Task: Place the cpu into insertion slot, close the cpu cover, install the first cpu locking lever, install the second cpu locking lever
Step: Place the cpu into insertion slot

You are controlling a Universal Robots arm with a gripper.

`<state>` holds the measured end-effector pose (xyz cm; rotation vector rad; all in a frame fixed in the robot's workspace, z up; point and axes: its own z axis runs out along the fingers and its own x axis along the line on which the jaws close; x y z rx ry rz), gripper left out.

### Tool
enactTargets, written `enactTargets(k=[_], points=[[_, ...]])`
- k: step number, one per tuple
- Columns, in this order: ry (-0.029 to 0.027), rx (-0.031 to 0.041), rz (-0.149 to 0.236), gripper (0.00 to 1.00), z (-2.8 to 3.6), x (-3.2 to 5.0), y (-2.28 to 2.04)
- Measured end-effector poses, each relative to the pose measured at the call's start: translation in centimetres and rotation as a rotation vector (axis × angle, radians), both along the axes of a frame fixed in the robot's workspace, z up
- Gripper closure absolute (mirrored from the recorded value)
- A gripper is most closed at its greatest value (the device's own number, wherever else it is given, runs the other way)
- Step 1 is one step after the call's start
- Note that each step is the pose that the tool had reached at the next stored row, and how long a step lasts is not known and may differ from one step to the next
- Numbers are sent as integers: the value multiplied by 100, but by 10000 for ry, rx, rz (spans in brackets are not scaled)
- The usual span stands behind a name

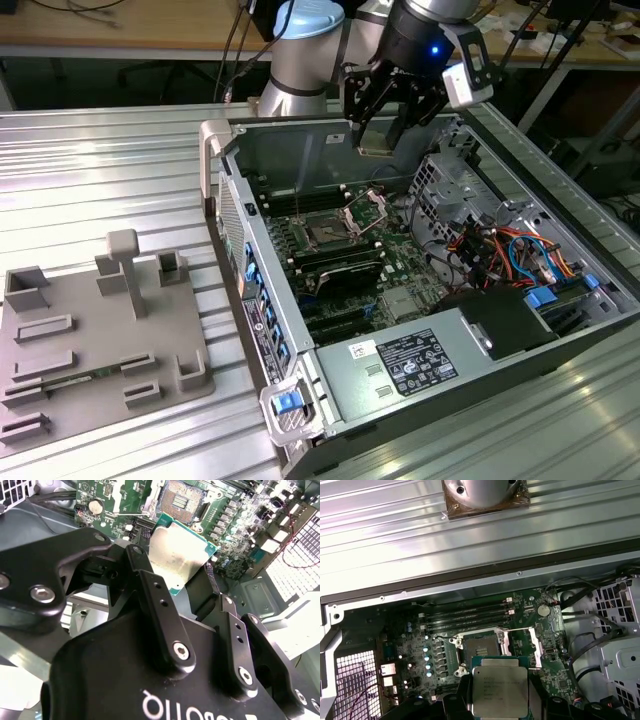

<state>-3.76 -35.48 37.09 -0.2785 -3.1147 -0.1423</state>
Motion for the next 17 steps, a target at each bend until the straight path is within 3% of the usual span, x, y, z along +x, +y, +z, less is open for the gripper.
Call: enactTargets(k=[9,17], points=[[0,-1,-399,45,-4,0,0],[0,0,-1128,45,-6,0,0]])
